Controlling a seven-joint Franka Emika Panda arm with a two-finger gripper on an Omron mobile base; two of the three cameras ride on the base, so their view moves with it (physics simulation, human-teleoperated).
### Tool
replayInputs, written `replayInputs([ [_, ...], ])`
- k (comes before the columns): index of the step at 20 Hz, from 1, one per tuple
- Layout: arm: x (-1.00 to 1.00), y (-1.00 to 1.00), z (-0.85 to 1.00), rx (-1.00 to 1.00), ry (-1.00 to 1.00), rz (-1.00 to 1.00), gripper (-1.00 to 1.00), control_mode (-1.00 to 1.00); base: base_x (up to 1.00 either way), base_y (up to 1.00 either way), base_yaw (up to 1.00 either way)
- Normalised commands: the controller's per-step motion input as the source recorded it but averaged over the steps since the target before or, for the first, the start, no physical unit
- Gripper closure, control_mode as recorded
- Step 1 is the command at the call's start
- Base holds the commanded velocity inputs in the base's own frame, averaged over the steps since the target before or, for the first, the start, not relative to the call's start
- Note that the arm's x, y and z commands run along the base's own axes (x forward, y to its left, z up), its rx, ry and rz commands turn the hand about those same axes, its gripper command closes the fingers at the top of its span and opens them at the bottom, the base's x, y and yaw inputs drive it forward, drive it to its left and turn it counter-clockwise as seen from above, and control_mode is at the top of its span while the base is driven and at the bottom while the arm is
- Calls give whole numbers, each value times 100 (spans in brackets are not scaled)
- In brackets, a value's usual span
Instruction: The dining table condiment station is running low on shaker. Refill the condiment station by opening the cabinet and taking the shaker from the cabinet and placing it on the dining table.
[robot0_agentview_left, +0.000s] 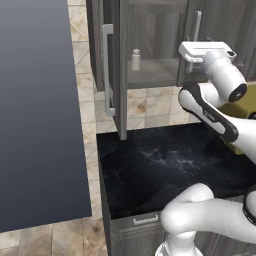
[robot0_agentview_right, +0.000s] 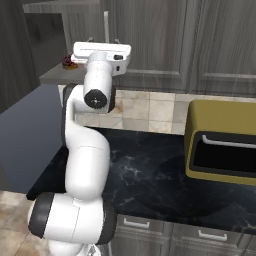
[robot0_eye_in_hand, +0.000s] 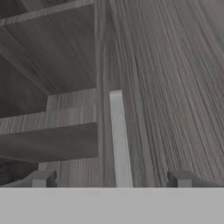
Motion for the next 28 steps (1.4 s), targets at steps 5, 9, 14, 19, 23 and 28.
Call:
replayInputs([
  [5, 38, -22, 0, 0, 5, 1, -100, -100, 0, 0, 0],
  [9, 58, 0, 0, 0, 8, 0, -100, -100, 0, 0, 0],
  [14, 57, 0, 0, 0, 8, 0, -100, -100, 0, 0, 0],
  [19, 57, 19, -8, -1, 9, 0, 100, -100, 0, 0, 0],
  [23, 40, 18, -10, -1, 7, 0, 100, -100, 0, 0, 0],
  [28, 13, 18, -5, 0, 10, 0, 100, -100, 0, 0, 0],
])
